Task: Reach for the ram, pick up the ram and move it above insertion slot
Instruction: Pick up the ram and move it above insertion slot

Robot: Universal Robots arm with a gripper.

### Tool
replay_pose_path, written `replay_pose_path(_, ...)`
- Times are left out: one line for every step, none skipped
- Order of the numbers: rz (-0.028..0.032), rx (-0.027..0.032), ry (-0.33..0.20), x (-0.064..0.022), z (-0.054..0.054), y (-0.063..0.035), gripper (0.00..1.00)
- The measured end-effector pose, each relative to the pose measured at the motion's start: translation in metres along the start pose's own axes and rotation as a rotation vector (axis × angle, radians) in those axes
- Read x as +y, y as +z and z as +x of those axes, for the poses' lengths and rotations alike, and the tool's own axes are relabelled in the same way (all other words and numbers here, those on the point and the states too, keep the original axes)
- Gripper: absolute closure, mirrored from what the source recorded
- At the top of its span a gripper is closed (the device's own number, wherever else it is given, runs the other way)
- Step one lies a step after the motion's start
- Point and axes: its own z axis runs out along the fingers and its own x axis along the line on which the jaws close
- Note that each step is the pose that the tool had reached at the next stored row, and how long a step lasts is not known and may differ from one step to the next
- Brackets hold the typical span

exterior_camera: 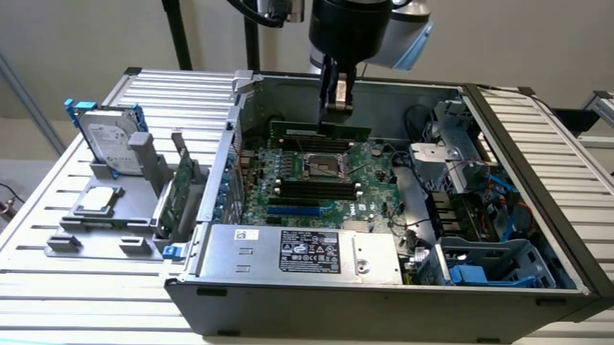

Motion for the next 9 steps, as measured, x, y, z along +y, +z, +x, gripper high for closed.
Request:
replay_pose_path(0.0019,-0.0001,0.000,0.0000,-0.0010,0.0002,0.87)
replay_pose_path(0.0033,-0.0002,0.001,-0.0001,-0.0021,0.0004,0.87)
replay_pose_path(0.0042,-0.0002,0.001,-0.0002,-0.0032,0.0005,0.87)
replay_pose_path(0.0045,-0.0002,0.002,-0.0004,-0.0040,0.0006,0.87)
replay_pose_path(0.0045,-0.0001,0.002,-0.0005,-0.0041,0.0005,0.87)
replay_pose_path(0.0046,-0.0002,0.002,-0.0006,-0.0042,0.0005,0.87)
replay_pose_path(0.0046,-0.0006,0.002,-0.0006,-0.0042,0.0005,0.87)
replay_pose_path(0.0046,-0.0007,0.002,-0.0006,-0.0042,0.0006,0.87)
replay_pose_path(0.0046,-0.0006,0.002,-0.0006,-0.0042,0.0005,0.87)
